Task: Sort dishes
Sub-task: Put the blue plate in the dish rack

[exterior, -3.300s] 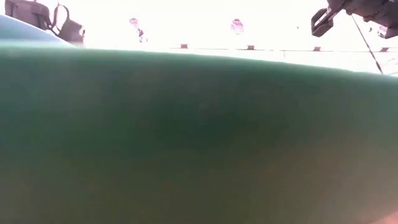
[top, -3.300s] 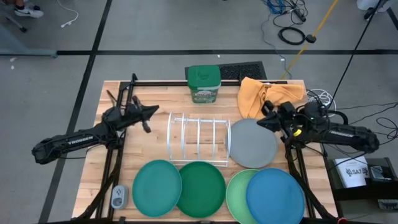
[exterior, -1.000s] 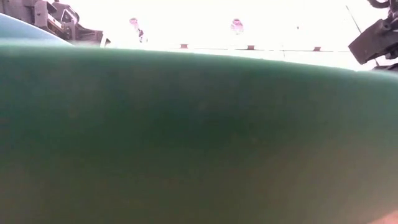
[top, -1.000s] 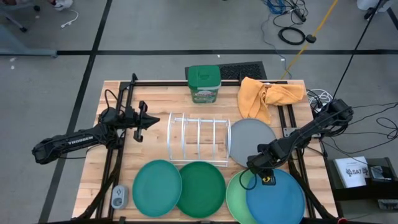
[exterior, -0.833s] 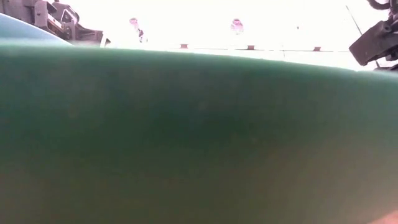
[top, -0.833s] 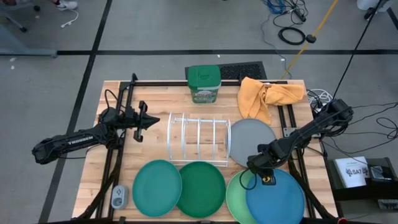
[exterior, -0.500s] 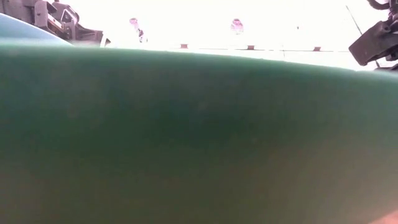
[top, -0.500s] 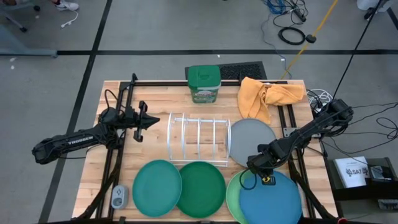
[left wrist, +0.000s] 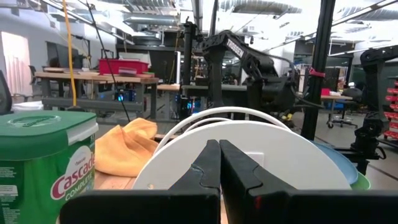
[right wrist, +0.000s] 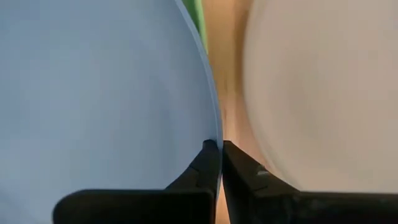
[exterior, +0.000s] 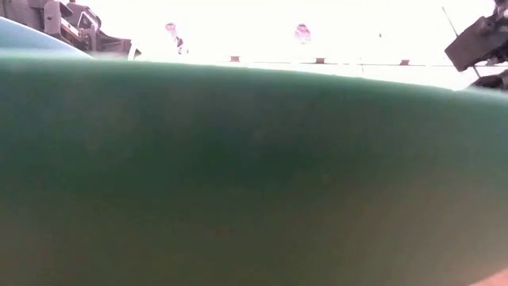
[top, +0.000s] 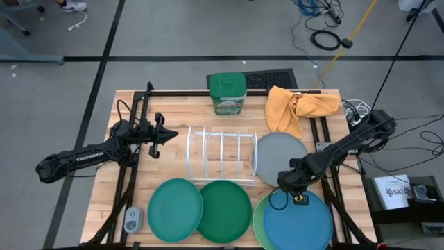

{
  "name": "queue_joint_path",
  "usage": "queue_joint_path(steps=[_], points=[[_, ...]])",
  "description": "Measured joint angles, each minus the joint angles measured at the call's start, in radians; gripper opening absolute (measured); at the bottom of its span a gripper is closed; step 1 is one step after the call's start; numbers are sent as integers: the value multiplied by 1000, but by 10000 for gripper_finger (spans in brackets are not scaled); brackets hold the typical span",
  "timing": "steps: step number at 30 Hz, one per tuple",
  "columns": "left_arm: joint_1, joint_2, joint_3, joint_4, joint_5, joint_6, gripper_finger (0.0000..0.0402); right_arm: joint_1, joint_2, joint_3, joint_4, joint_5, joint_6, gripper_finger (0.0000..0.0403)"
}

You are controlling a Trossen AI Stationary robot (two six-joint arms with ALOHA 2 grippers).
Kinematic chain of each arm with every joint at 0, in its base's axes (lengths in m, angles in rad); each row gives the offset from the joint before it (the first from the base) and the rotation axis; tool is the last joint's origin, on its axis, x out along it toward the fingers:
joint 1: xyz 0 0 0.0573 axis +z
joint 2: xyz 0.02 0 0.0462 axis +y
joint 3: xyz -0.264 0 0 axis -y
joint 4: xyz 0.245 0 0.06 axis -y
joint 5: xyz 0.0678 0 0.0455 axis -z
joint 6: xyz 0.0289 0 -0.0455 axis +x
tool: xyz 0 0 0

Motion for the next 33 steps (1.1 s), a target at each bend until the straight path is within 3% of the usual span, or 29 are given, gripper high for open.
queue_joint_path(steps=[17, 33], points=[[0, 0, 0, 0, 0, -2, 0, -1, -67, 461, -431, 440, -9, 1], [0, 0, 0, 0, 0, -3, 0, -1, -66, 809, -494, 786, -239, 0]])
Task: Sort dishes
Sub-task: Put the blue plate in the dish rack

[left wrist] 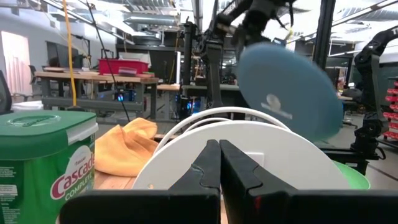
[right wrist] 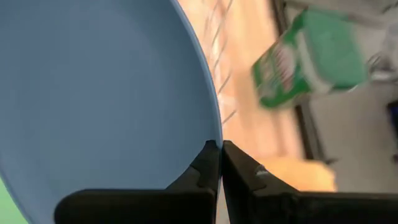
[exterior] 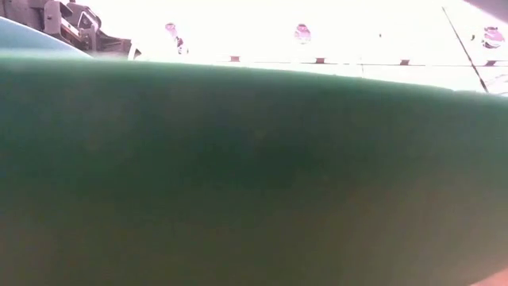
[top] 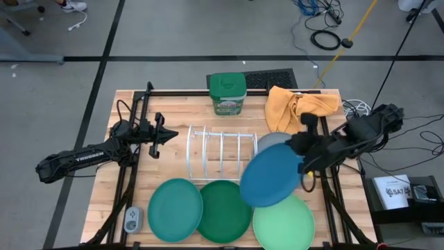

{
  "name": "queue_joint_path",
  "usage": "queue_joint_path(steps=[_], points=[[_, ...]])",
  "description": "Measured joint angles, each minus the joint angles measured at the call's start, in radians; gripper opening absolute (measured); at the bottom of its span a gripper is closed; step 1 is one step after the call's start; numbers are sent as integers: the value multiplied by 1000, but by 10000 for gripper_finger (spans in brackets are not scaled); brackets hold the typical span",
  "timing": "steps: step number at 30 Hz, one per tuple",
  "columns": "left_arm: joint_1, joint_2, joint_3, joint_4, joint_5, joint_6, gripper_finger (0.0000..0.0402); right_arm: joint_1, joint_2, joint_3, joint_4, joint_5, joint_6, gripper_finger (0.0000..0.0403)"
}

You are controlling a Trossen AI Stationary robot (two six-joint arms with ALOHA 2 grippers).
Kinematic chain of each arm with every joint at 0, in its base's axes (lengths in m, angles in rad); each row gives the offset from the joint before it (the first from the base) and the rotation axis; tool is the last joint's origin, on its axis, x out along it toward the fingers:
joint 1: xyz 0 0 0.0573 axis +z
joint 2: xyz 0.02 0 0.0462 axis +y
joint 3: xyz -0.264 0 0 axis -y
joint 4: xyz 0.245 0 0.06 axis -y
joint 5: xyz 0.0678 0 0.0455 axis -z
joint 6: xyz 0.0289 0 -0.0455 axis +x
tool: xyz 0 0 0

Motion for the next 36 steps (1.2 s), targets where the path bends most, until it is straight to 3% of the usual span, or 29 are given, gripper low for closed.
queue_joint_path(steps=[10, 18, 28, 36], points=[[0, 0, 0, 0, 0, 0, 0, -7, 0, 105, 229, 177, -356, 0], [0, 0, 0, 23, 0, -3, 0, -56, 7, 105, 492, 167, -627, 0], [0, 0, 1, 166, 0, -33, 4, -161, 6, 74, 786, -68, -858, 0], [0, 0, 1, 168, 1, -60, 64, -319, -3, -31, 885, -328, -888, 0]])
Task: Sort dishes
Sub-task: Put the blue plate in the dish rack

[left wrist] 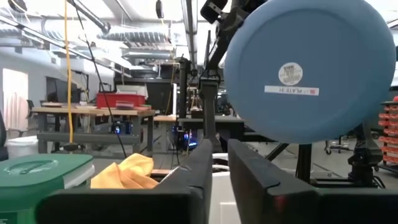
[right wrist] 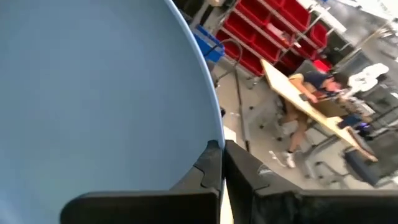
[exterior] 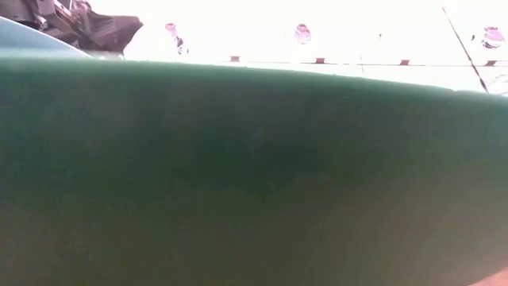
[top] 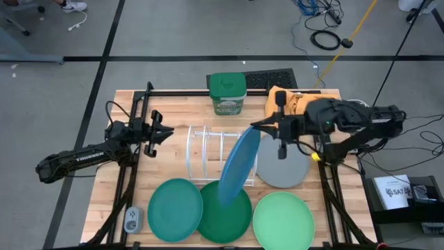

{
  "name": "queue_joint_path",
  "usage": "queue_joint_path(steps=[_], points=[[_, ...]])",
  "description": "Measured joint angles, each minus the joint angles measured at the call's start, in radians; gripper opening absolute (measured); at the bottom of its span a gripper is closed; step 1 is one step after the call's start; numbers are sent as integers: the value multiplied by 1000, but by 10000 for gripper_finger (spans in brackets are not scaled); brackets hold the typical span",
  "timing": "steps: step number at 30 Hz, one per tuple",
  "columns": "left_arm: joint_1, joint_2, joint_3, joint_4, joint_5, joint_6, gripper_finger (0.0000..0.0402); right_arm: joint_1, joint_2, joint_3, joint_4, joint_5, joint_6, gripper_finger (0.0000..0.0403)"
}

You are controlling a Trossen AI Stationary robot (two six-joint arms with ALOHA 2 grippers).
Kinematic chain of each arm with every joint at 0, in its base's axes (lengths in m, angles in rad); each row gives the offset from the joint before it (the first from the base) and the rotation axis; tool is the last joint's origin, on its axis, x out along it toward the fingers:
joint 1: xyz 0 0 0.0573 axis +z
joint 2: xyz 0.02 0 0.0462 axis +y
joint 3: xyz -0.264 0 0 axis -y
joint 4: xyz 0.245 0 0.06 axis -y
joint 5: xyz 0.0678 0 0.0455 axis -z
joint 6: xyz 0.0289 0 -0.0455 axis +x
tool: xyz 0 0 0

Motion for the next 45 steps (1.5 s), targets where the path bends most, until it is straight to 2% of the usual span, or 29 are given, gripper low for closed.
queue_joint_path(steps=[8, 13, 19, 24, 39, 45], points=[[-19, 0, 0, -1, 24, 0, 121, -161, -29, -99, 236, -293, -61, 0], [-29, 0, 0, -1, 26, 0, 146, -255, -3, -129, 354, -459, -64, 0], [-29, 0, 0, -4, 26, 1, 153, -339, 5, -134, 298, -549, -65, 0], [-29, 0, 0, -5, 26, 1, 153, -389, -12, -134, 275, -571, -65, 0], [-29, 0, 0, -6, 26, 2, 154, -552, -14, -134, 197, -835, -82, 0], [-28, 0, 0, -9, 26, 2, 154, -595, -14, -167, 230, -894, -90, 0]])
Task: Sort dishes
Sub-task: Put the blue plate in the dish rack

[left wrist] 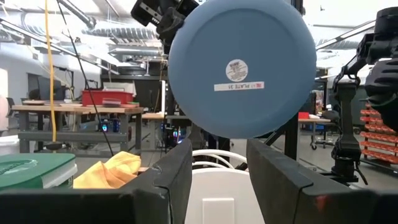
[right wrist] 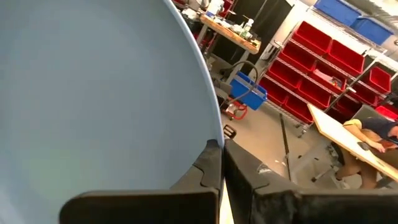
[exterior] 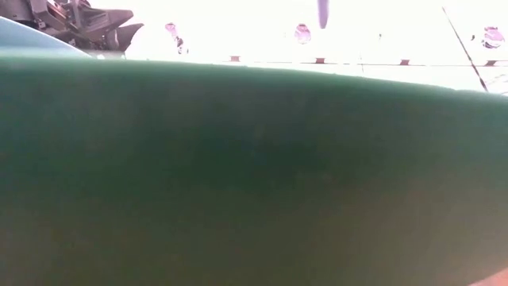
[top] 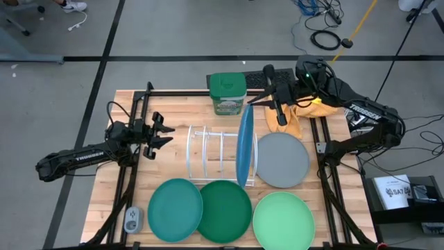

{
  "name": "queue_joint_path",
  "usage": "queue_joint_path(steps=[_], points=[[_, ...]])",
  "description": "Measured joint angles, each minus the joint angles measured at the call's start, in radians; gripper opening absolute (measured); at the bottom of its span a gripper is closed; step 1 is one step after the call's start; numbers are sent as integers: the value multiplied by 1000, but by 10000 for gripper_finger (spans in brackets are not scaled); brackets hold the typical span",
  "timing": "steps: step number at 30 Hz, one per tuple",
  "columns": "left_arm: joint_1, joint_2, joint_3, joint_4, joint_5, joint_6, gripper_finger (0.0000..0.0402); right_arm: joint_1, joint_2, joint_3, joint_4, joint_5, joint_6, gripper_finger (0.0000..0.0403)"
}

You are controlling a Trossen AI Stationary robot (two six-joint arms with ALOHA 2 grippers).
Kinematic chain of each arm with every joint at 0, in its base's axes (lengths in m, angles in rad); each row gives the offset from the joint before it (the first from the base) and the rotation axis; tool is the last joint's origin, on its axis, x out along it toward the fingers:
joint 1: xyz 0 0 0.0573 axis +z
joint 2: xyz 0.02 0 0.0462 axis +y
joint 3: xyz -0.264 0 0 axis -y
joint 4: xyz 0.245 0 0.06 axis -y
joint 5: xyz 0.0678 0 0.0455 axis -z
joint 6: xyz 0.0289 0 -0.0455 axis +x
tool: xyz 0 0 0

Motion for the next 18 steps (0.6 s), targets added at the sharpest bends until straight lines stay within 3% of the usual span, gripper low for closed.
queue_joint_path(steps=[9, 18], points=[[0, 0, 0, 0, 0, 3, 154, -5, 68, -44, 372, -56, 38, 0], [0, 0, 0, -23, 0, 6, 154, -2, 256, -45, 755, -54, 159, 0]])
